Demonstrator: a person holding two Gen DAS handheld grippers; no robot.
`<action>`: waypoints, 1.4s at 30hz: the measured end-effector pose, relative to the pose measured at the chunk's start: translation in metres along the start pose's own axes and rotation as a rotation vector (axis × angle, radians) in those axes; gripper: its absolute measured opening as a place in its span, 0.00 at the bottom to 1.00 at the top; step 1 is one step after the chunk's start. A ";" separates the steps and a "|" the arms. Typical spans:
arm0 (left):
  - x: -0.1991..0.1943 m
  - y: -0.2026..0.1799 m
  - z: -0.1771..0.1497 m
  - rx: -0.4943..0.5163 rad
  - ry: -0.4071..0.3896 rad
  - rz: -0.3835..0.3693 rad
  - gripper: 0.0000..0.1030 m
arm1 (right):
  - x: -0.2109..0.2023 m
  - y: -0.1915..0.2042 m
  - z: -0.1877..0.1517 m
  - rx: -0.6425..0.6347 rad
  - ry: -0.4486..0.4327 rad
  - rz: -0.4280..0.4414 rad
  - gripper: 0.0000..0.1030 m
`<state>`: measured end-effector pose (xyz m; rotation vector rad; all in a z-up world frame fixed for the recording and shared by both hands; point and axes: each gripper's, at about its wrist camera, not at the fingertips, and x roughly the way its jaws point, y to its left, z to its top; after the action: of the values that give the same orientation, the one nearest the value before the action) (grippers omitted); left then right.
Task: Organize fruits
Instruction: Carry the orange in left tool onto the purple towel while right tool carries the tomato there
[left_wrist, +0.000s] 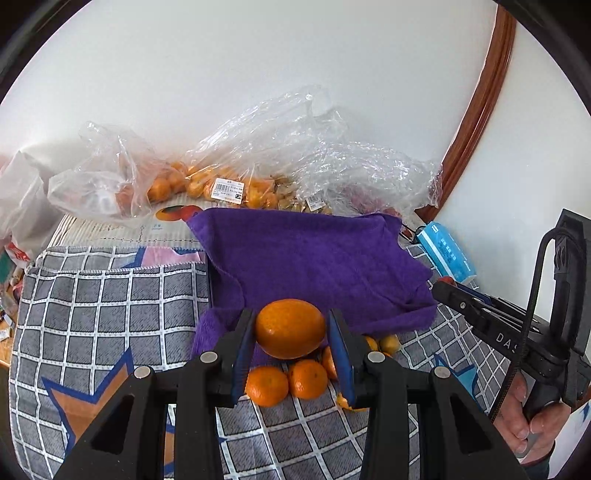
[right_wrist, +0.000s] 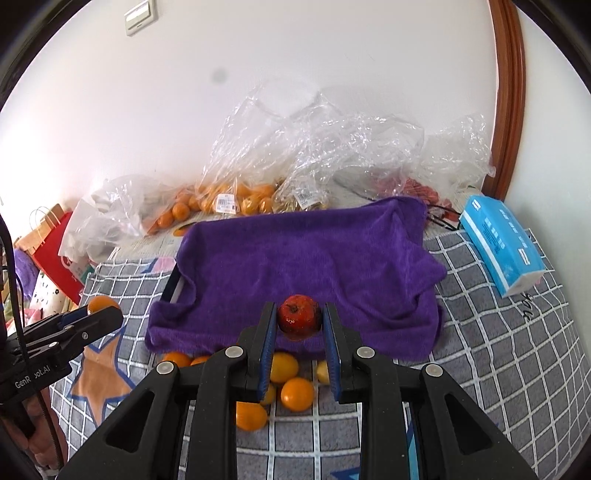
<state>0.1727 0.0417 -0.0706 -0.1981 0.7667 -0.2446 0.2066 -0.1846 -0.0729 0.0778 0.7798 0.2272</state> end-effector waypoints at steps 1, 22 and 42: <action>0.002 0.001 0.002 0.000 0.001 -0.001 0.35 | 0.001 0.000 0.001 0.000 0.000 0.000 0.24; 0.048 0.010 0.033 0.008 0.022 0.008 0.35 | 0.045 -0.007 0.026 0.014 0.007 0.007 0.24; 0.106 0.015 0.044 -0.001 0.092 0.022 0.35 | 0.103 -0.025 0.028 0.020 0.055 -0.003 0.24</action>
<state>0.2794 0.0288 -0.1138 -0.1798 0.8596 -0.2337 0.3020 -0.1847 -0.1281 0.0898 0.8365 0.2196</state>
